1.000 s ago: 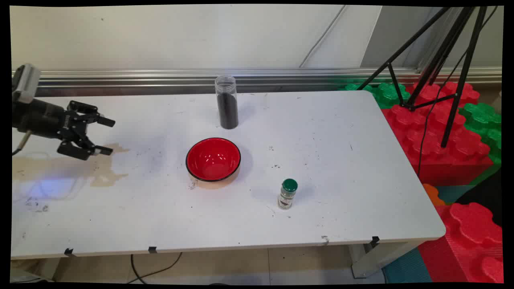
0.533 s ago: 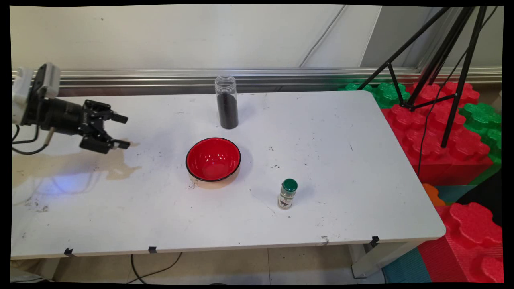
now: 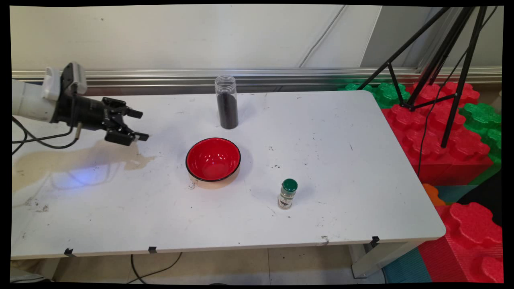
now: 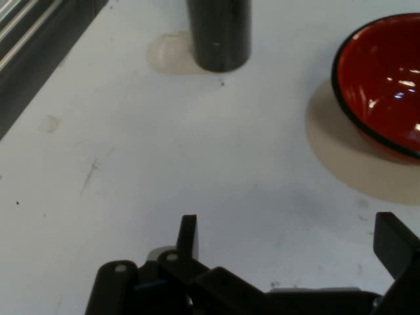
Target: Pick up the black seasoning powder from the table
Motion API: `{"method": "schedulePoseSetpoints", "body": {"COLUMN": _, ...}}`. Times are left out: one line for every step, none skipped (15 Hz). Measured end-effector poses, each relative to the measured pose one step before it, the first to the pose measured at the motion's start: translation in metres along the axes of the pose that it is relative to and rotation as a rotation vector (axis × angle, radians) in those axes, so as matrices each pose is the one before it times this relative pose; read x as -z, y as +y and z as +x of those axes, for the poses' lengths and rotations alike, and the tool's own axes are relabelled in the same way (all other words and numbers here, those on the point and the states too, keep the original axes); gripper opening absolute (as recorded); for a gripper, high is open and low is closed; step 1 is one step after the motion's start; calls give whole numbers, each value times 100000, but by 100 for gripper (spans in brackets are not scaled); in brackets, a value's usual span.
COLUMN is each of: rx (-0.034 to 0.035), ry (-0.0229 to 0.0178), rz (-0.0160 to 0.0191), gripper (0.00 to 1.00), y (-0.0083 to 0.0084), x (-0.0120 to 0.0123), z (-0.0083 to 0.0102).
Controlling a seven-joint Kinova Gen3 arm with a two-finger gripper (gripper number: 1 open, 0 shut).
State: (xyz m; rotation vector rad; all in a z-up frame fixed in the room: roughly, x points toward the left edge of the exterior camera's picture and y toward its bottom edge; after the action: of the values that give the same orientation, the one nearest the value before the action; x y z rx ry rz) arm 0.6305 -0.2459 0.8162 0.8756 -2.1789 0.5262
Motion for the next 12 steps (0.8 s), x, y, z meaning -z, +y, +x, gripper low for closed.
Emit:
{"method": "schedulePoseSetpoints", "body": {"rx": 199, "ry": 133, "rz": 563, "gripper": 100, "y": -94, "x": -499, "z": 130}}
{"method": "schedulePoseSetpoints", "body": {"rx": 12, "ry": 90, "rz": 336, "gripper": 100, "y": -46, "x": -322, "z": 81}}
{"method": "schedulePoseSetpoints", "body": {"rx": -87, "ry": 119, "rz": 417, "gripper": 100, "y": -58, "x": -498, "z": 96}}
{"method": "schedulePoseSetpoints", "body": {"rx": -160, "ry": 234, "rz": 309, "gripper": 100, "y": -46, "x": -428, "z": 102}}
{"method": "schedulePoseSetpoints", "body": {"rx": -238, "ry": 255, "rz": 215, "gripper": 100, "y": -44, "x": -472, "z": 115}}
{"method": "schedulePoseSetpoints", "body": {"rx": -182, "ry": 236, "rz": 175, "gripper": 100, "y": -29, "x": -355, "z": 79}}
{"method": "schedulePoseSetpoints", "body": {"rx": -254, "ry": 424, "rz": 254, "gripper": 100, "y": -52, "x": -563, "z": 118}}
{"method": "schedulePoseSetpoints", "body": {"rx": -262, "ry": 614, "rz": 286, "gripper": 100, "y": -67, "x": -666, "z": 136}}
{"method": "schedulePoseSetpoints", "body": {"rx": -161, "ry": 343, "rz": 147, "gripper": 100, "y": -40, "x": -395, "z": 82}}
{"method": "schedulePoseSetpoints", "body": {"rx": -246, "ry": 568, "rz": 135, "gripper": 100, "y": -65, "x": -612, "z": 125}}
{"method": "schedulePoseSetpoints", "body": {"rx": -147, "ry": 409, "rz": 133, "gripper": 100, "y": -47, "x": -396, "z": 77}}
{"method": "schedulePoseSetpoints", "body": {"rx": -126, "ry": 671, "rz": 165, "gripper": 100, "y": -83, "x": -591, "z": 118}}
